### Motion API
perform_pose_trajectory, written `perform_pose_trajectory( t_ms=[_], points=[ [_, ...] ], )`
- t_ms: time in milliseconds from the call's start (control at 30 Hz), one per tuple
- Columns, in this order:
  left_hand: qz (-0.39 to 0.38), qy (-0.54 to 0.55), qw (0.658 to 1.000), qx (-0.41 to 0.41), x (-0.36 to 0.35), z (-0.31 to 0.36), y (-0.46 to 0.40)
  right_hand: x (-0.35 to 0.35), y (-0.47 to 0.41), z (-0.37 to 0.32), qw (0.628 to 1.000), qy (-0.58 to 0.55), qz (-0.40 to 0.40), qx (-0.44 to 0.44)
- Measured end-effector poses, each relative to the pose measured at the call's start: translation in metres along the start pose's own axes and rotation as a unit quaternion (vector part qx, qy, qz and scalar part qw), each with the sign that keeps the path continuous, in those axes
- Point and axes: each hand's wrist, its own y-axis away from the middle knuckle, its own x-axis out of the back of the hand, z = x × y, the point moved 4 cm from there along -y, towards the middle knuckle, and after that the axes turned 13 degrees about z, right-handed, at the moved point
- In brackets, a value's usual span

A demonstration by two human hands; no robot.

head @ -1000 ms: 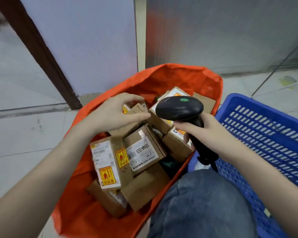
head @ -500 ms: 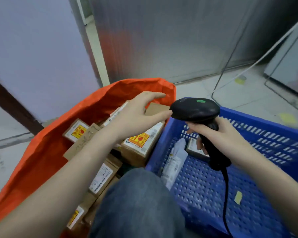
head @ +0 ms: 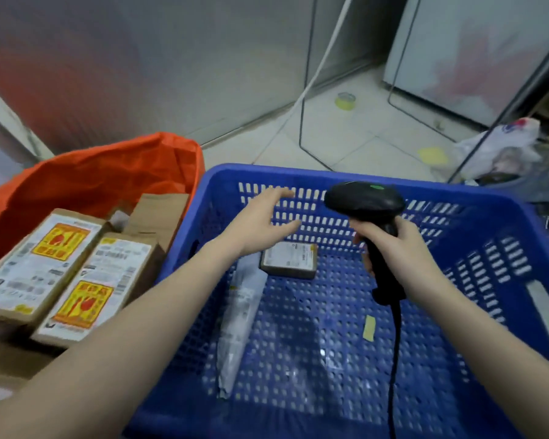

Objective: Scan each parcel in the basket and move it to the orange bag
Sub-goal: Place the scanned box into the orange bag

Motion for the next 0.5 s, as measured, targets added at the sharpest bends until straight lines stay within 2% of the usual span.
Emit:
perform_pose_trajectory(
  t_ms=[133, 267, 500],
  points=[
    [-0.047, -0.036, 0.997, 0.044, -0.064, -0.052, -0.012, -0.004, -0.032, 0.063, 0.999, 0.035, 0.011, -0.018],
    [-0.085, -0.113, 0.988, 0.064, -0.118, -0.103, -0.017, -0.012, -0.051, 0.128, 0.996, 0.035, 0.005, -0.085],
    [-0.125, -0.198, 0.972, 0.023, -0.183, -0.155, -0.030, -0.027, -0.076, 0.202, 0.991, 0.085, 0.014, -0.101]
  ],
)
